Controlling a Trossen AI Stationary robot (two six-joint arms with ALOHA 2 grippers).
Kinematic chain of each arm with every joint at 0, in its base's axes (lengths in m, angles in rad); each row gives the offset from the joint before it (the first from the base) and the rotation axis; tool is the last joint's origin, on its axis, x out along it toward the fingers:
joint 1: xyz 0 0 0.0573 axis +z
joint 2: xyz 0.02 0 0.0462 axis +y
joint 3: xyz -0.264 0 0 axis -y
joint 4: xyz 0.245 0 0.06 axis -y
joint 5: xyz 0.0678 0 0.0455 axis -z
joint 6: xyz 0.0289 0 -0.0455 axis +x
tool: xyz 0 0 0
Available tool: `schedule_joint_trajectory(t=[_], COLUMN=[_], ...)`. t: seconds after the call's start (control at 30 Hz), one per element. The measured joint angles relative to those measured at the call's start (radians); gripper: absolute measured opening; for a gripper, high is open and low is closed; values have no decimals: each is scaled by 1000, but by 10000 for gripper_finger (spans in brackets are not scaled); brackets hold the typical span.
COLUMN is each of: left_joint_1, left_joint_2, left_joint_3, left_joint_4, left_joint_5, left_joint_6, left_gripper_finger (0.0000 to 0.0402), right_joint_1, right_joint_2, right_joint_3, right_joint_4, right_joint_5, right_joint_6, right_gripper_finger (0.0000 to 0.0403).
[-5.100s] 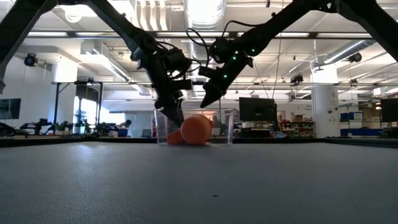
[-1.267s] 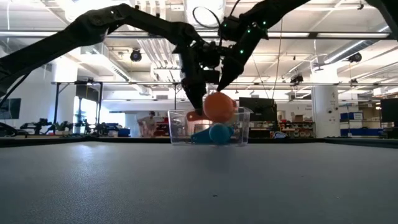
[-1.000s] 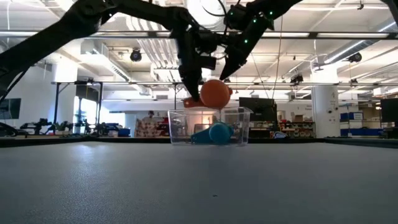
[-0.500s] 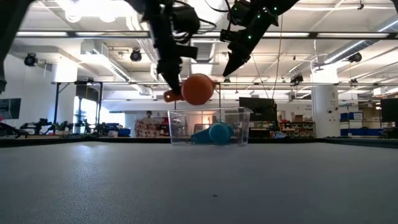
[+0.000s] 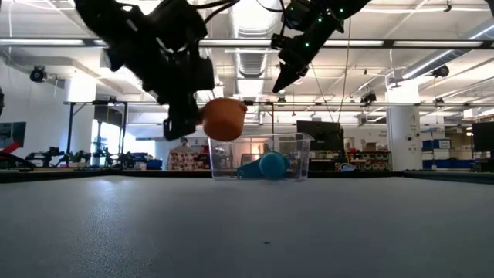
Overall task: Nest measuring cups in basket
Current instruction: Remove the stacked measuring cups from the transparent bin
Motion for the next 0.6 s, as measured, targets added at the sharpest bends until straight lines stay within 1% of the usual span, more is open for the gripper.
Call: schedule_joint_trajectory(t=[0.1, 0.17, 0.4, 0.47, 0.6], left_joint_1=[-50, -80, -167, -178, -189], left_joint_2=[51, 92, 231, 258, 302], left_joint_3=[-44, -56, -41, -29, -6], left_joint_4=[42, 40, 38, 36, 6], left_joint_5=[-82, -111, -121, -124, -129], left_joint_6=[2, -18, -56, -58, -57], left_gripper_finger=[26, 26, 29, 51, 109], right_joint_1=[4, 9, 34, 40, 50], right_joint_2=[0, 0, 0, 0, 0], right_joint_3=[0, 0, 0, 0, -1], right_joint_4=[0, 0, 0, 0, 0], right_joint_5=[-1, 0, -2, -1, 0], right_joint_6=[13, 14, 23, 25, 30], right_gripper_finger=[9, 9, 9, 9, 9])
